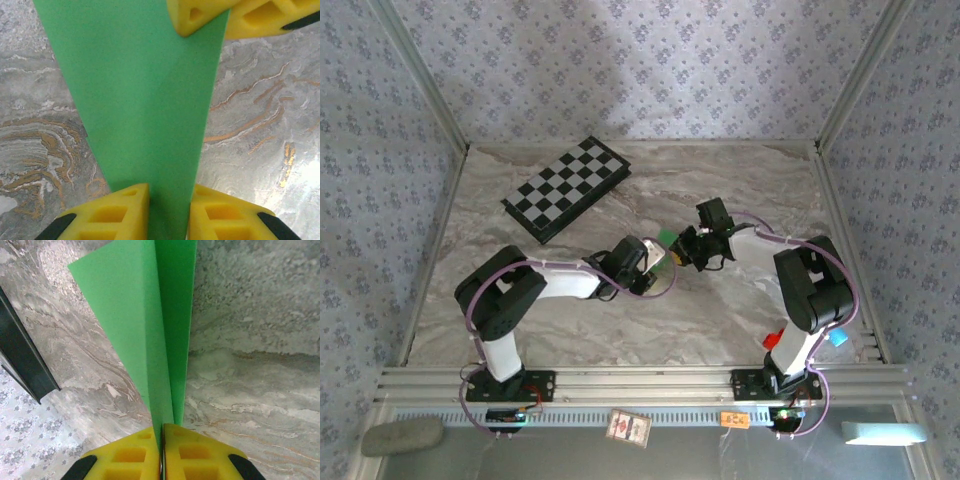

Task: Fold a paper plane with a square sheet of paper (pick it up from the middle)
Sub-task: Fold the wing for the fifth time at the center of the table.

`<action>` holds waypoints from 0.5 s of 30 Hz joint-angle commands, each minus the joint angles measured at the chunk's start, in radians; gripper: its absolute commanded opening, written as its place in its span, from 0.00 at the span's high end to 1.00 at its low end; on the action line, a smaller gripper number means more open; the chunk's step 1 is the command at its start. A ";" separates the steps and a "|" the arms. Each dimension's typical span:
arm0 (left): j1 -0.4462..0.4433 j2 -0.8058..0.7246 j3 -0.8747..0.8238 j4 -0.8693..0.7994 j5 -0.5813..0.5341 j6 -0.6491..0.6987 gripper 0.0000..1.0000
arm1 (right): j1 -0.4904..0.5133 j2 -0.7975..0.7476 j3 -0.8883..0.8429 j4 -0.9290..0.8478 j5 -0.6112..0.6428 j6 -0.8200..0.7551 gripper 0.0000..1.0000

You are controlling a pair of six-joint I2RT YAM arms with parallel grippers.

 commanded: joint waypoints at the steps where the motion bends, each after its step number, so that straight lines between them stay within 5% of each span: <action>1: -0.006 0.008 -0.017 0.008 -0.010 -0.018 0.76 | 0.008 -0.015 0.025 -0.042 0.002 -0.008 0.91; 15: -0.013 -0.040 0.062 -0.134 -0.040 -0.096 0.67 | 0.014 -0.025 0.009 -0.048 0.045 -0.014 0.96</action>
